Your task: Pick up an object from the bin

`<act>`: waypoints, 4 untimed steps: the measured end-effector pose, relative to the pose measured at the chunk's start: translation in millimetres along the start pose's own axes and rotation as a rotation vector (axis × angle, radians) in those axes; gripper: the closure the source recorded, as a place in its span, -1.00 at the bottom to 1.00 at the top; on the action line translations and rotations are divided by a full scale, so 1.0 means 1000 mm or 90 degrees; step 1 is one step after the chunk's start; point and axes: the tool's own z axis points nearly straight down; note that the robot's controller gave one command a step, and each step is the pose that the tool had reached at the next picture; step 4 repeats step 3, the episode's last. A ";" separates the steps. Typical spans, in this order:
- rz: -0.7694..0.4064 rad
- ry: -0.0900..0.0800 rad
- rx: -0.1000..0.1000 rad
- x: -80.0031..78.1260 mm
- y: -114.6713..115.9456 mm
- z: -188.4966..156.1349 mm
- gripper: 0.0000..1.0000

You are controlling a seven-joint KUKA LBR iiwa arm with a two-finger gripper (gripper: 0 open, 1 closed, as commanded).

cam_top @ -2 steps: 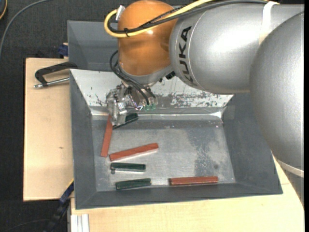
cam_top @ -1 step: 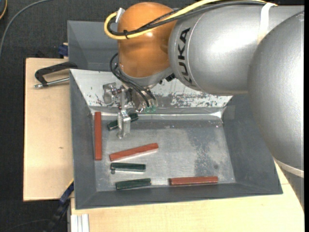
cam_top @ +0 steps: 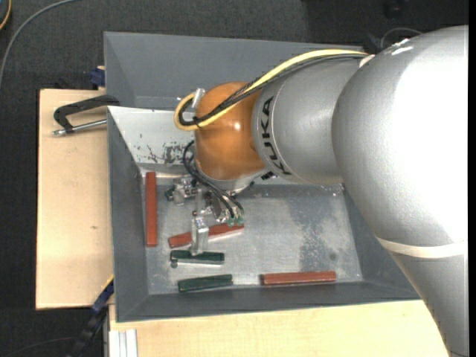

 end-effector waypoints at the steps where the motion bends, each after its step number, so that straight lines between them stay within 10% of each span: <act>1: -0.038 -0.005 -0.001 0.011 -0.004 0.014 -1.00; 2: -0.037 -0.005 -0.001 0.010 -0.004 0.014 1.00; 3: -0.051 -0.015 0.000 -0.001 -0.036 -0.179 1.00; 4: -0.051 -0.015 0.000 -0.001 -0.036 -0.179 1.00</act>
Offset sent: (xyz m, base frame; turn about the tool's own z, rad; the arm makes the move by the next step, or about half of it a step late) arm -0.0102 -0.0075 -0.0151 -0.0592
